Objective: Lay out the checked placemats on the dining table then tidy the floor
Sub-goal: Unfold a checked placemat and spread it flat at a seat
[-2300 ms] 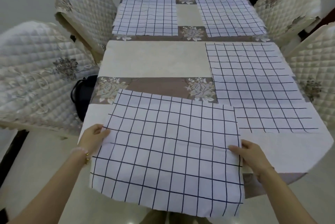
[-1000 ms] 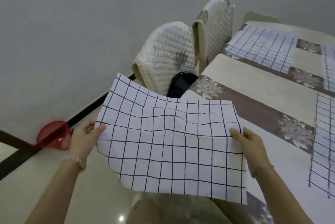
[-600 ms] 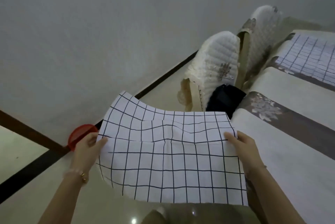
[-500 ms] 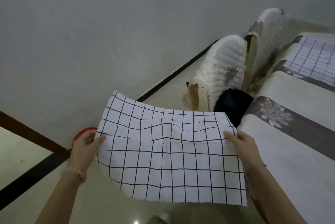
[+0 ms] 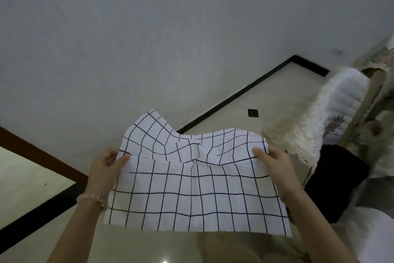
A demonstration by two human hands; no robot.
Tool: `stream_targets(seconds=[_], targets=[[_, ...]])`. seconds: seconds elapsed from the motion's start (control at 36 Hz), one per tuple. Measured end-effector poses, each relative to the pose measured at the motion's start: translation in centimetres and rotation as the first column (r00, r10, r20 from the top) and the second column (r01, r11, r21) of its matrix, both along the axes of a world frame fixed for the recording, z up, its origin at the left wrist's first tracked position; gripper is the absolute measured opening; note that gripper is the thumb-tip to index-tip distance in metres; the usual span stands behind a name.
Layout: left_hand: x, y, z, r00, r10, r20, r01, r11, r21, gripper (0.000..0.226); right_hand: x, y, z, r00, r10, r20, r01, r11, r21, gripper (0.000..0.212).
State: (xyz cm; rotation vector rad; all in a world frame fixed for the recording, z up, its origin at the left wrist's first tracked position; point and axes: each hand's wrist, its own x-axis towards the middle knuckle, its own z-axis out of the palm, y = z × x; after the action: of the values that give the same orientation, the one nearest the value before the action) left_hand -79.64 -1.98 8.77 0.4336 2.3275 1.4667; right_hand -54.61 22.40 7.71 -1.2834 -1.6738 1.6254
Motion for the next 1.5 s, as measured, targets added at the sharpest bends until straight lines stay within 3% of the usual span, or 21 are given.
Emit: stream_targets(seconds=[0.17, 0.39, 0.53, 0.67, 0.81, 0.92, 1.03, 1.11, 1.22, 1.36, 1.5], targets=[[-6.3, 6.2, 0.4, 0.999, 0.026, 0.043, -0.024, 0.999, -0.041, 0.006, -6.4, 6.2, 0.7, 1.000, 0.003, -0.002, -0.003, 1.000, -0.011, 0.016], [-12.5, 17.5, 2.3, 1.000, -0.003, 0.008, 0.002, 0.997, 0.077, 0.007, -11.0, 16.0, 3.7, 0.997, -0.081, -0.005, 0.081, 0.993, 0.081, 0.029], [-14.7, 24.5, 1.3, 0.993, -0.117, 0.011, 0.116, 0.992, 0.059, 0.005, -10.8, 19.3, 4.2, 0.982, -0.191, -0.015, 0.191, 0.980, 0.048, 0.016], [-17.2, 34.1, -0.3, 0.950, -0.313, -0.008, 0.313, 0.950, -0.004, 0.007, -9.8, 22.9, 2.6, 0.933, -0.356, 0.050, 0.353, 0.934, 0.056, 0.025], [-18.5, 45.2, -0.8, 0.852, -0.523, 0.009, 0.523, 0.852, -0.021, 0.010, -8.9, 26.2, 1.8, 0.853, -0.510, 0.111, 0.505, 0.860, 0.070, 0.030], [-18.2, 54.0, 1.3, 0.735, -0.675, 0.070, 0.675, 0.738, 0.022, 0.013, -8.2, 28.3, 3.4, 0.732, -0.672, 0.113, 0.669, 0.740, 0.072, 0.029], [-16.1, 62.0, 4.6, 0.589, -0.808, 0.002, 0.804, 0.586, 0.104, 0.011, -6.5, 28.9, 7.0, 0.575, -0.817, 0.043, 0.810, 0.575, 0.113, 0.025], [-13.5, 67.1, 7.5, 0.463, -0.882, -0.086, 0.879, 0.445, 0.170, 0.007, -4.8, 28.0, 9.9, 0.427, -0.901, -0.082, 0.904, 0.421, 0.075, 0.015], [-9.2, 72.7, 11.1, 0.291, -0.944, -0.157, 0.935, 0.245, 0.255, 0.009, -2.3, 25.8, 12.9, 0.198, -0.964, -0.175, 0.974, 0.173, 0.147, 0.011], [-1.3, 77.8, 12.8, 0.111, -0.991, -0.078, 0.949, 0.082, 0.305, 0.014, 1.3, 22.6, 13.9, -0.051, -0.974, -0.221, 0.982, -0.089, 0.167, 0.012], [7.1, 79.3, 11.7, -0.083, -0.995, 0.047, 0.953, -0.065, 0.298, 0.013, 4.7, 18.8, 12.2, -0.211, -0.951, -0.224, 0.955, -0.250, 0.159, 0.015]])
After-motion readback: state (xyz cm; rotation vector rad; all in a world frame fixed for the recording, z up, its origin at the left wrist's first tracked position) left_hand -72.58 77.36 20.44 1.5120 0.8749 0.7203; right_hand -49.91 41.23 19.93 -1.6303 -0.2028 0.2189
